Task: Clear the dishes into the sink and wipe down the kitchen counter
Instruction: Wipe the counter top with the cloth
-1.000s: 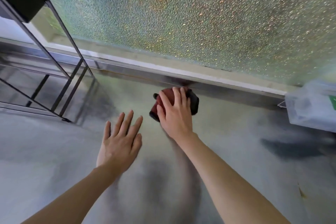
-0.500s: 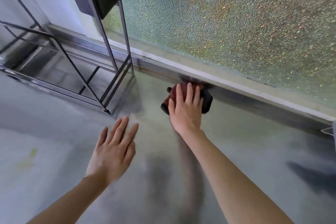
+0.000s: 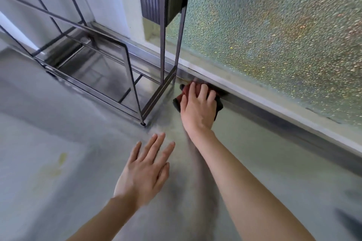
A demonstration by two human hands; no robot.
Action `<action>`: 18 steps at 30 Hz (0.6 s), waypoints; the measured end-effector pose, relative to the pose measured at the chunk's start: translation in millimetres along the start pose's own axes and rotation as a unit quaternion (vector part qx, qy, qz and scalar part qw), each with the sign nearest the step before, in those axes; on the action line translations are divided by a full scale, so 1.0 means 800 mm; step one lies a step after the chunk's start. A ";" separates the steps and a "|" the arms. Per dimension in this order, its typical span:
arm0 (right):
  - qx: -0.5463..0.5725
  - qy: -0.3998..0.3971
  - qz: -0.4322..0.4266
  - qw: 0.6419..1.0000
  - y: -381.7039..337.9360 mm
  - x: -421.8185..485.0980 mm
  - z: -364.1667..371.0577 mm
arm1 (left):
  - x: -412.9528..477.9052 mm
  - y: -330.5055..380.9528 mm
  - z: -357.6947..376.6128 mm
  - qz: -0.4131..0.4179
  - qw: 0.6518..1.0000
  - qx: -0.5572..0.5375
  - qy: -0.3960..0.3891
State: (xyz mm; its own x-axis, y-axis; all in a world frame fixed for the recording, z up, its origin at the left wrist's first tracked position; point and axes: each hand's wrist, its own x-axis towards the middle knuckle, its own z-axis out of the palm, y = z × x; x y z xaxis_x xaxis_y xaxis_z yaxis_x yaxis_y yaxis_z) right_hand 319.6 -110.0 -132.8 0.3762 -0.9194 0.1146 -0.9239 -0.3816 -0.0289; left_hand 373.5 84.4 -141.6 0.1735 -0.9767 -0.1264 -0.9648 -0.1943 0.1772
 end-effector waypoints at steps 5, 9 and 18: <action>-0.005 -0.016 -0.071 0.997 0.031 -0.001 -0.008 | -0.001 0.000 -0.002 -0.001 1.000 0.004 -0.003; 0.006 -0.024 0.013 1.000 0.014 0.000 -0.007 | 0.000 0.001 -0.003 0.003 1.000 -0.008 0.011; -0.011 -0.060 -0.099 0.993 0.013 -0.002 -0.014 | -0.004 -0.004 -0.004 -0.002 0.999 -0.040 0.034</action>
State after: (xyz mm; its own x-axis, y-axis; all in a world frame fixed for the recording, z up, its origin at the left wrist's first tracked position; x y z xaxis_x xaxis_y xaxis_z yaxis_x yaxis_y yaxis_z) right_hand 308.6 -111.1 -122.2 0.5558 -0.8313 -0.0035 -0.8313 -0.5559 0.0039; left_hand 376.9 87.9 -138.7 0.1938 -0.9791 -0.0617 -0.9453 -0.2032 0.2552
